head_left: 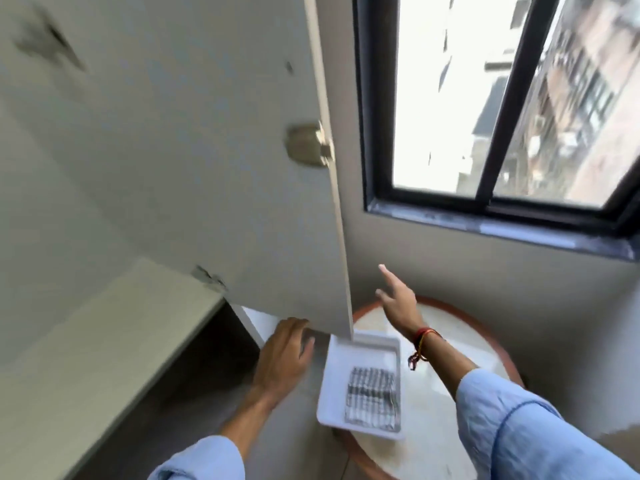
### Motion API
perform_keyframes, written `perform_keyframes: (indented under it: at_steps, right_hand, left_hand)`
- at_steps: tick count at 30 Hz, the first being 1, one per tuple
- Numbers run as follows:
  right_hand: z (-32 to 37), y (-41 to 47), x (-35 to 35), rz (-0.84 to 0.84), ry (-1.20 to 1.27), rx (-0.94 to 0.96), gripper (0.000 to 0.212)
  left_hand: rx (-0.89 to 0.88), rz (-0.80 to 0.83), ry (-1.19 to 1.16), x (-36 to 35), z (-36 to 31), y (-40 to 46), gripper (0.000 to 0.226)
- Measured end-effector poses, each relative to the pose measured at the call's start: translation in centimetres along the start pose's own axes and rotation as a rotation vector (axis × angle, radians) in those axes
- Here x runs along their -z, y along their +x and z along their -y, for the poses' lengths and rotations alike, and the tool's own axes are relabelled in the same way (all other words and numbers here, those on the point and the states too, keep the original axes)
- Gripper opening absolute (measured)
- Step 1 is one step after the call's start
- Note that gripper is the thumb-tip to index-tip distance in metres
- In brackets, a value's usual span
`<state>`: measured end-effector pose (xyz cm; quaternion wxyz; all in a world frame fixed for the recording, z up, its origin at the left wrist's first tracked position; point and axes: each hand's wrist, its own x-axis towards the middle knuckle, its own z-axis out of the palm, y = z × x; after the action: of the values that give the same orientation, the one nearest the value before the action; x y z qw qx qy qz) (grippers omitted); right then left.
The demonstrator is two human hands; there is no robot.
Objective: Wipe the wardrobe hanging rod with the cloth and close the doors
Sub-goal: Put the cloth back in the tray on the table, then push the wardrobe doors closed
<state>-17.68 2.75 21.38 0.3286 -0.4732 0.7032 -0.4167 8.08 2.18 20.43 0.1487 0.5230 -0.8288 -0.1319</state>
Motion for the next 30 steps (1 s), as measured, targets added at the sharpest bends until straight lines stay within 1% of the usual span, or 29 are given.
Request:
perform_keyframes:
  at_steps: [1, 3, 6, 9, 10, 12, 13, 15, 17, 19, 21, 22, 26, 28, 30]
  right_hand:
    - [2.6, -0.1, 1.6, -0.038, 0.019, 0.051, 0.058]
    - [10.4, -0.1, 5.3, -0.111, 0.079, 0.193, 0.052]
    - [21.7, -1.0, 9.8, -0.183, 0.207, 0.412, 0.046]
    - [31.4, -3.2, 12.5, -0.226, 0.365, 0.564, 0.052]
    - [34.1, -4.3, 12.9, -0.222, 0.378, 0.605, 0.054]
    - [37.9, -5.6, 13.0, -0.177, 0.313, 0.671, 0.059]
    - [39.3, -6.1, 12.7, -0.164, 0.261, 0.694, 0.063]
    - [41.2, -6.9, 11.9, -0.205, 0.194, 0.682, 0.068]
    - [41.7, -7.6, 11.1, -0.256, 0.179, 0.654, 0.064]
    - [41.4, -8.2, 10.4, -0.296, 0.147, 0.678, 0.054]
    - [41.1, -9.0, 10.0, -0.366, 0.061, 0.766, 0.040]
    - [41.1, -9.4, 9.7, -0.407, 0.005, 0.827, 0.037]
    - [41.3, -11.0, 8.2, -0.478, -0.190, 1.068, 0.054]
    - [42.0, -11.5, 7.1, -0.504, -0.223, 1.185, 0.061]
    - [43.2, -12.1, 5.6, -0.501, -0.200, 1.294, 0.062]
  left_hand:
    - [-0.041, -0.077, 0.035, 2.3, -0.1, -0.1, 0.043]
    - [-0.121, -0.252, 0.076, 9.3, -1.2, 0.7, 0.049]
    - [-0.183, -0.456, 0.137, 19.5, -4.3, 2.1, 0.055]
    - [-0.218, -0.608, 0.180, 28.0, -7.5, 1.7, 0.062]
    - [-0.223, -0.653, 0.191, 30.7, -8.5, 1.0, 0.064]
    - [-0.225, -0.716, 0.227, 34.7, -9.9, -0.1, 0.066]
    - [-0.226, -0.739, 0.242, 36.3, -10.5, -1.0, 0.067]
    - [-0.222, -0.788, 0.278, 39.1, -11.2, -3.1, 0.067]
    - [-0.215, -0.833, 0.314, 41.1, -11.1, -5.3, 0.065]
    - [-0.208, -0.869, 0.329, 42.5, -10.5, -7.4, 0.063]
    - [-0.182, -0.916, 0.337, 43.5, -9.7, -9.5, 0.062]
    - [-0.159, -0.941, 0.341, 44.1, -9.3, -10.6, 0.062]
    - [-0.063, -1.024, 0.369, 45.4, -8.4, -14.6, 0.061]
    - [-0.012, -1.058, 0.393, 46.2, -8.1, -16.7, 0.061]
    - [0.046, -1.083, 0.442, 47.0, -7.7, -18.9, 0.061]
